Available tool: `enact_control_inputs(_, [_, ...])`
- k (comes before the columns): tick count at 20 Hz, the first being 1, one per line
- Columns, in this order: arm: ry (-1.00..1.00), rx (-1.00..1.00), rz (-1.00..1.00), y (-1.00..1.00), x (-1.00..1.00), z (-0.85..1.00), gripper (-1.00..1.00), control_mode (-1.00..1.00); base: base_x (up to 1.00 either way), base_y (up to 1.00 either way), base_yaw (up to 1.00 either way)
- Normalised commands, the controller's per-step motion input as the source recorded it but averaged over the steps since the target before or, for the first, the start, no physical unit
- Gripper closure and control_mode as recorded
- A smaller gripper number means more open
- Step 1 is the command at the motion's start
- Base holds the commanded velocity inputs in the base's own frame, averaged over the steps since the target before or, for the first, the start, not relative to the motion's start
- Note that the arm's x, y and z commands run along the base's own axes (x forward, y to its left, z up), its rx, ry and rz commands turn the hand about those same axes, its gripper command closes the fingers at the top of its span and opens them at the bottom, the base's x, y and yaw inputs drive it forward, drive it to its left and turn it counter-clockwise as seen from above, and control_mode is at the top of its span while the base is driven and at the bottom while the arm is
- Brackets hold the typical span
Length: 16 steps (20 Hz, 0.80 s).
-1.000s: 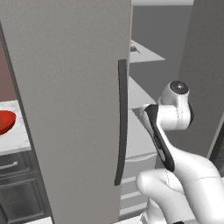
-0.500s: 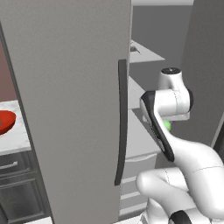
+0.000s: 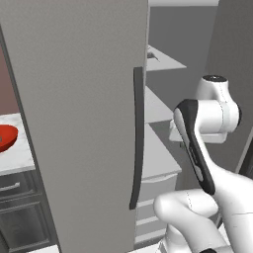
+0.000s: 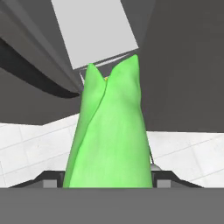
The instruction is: Take the fish, corn, and steak from the freezer and place them in the bowl on the counter.
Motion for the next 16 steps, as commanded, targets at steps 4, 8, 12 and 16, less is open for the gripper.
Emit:
enact_control_inputs(4, [-0.14,0.01,0.01,0.05,-0.42,0.00,1.00,-1.00,0.00,0.00,0.00])
enact_control_inputs(8, [0.03,-0.07,0.00,0.02,-0.04,0.00,1.00,-1.00,0.00,0.00,0.00])
enact_control_inputs(12, [0.00,0.00,0.00,0.00,0.00,0.00,1.00,-1.00,0.00,0.00,0.00])
enact_control_inputs(16, [0.00,0.00,0.00,0.00,0.00,0.00,1.00,-1.00,0.00,0.00,0.00])
